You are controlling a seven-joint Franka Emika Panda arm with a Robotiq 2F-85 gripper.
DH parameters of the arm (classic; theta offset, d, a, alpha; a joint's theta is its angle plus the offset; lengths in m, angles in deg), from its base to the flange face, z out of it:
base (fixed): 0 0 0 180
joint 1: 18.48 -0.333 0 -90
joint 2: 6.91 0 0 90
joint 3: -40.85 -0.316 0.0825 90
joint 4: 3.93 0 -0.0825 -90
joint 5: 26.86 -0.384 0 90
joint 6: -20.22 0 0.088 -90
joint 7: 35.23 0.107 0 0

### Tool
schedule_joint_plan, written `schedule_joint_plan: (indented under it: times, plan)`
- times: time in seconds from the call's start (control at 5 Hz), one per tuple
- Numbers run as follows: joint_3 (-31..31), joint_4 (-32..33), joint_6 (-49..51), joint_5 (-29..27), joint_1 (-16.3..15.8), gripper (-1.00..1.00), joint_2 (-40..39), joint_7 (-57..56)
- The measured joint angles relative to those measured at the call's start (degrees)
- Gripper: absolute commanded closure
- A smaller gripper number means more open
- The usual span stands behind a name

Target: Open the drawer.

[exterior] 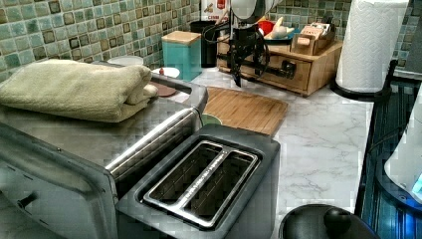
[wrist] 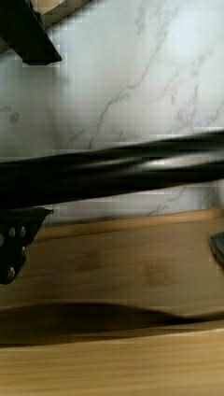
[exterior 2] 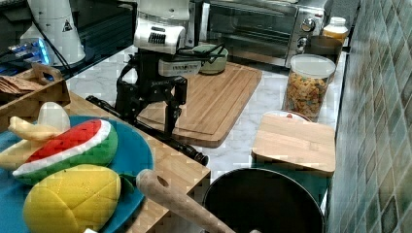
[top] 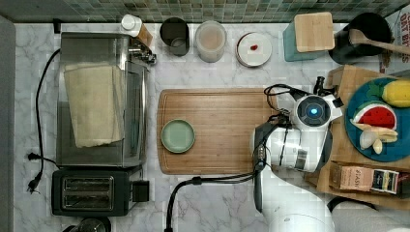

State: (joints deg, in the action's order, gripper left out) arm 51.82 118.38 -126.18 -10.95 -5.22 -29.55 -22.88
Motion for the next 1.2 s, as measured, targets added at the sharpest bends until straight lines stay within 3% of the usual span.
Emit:
schedule_joint_plan:
  times: [0.4, 1.0, 1.2]
  plan:
    - [-0.3, 0.6, -0.1, -0.5, -3.0, -1.00, 0.5, 2.4]
    - [-1.4, 0.0, 1.3, -0.4, -10.9, -1.00, 0.4, 17.6]
    - [-4.0, -1.1, 3.3, -3.0, -11.2, -1.00, 0.1, 17.6]
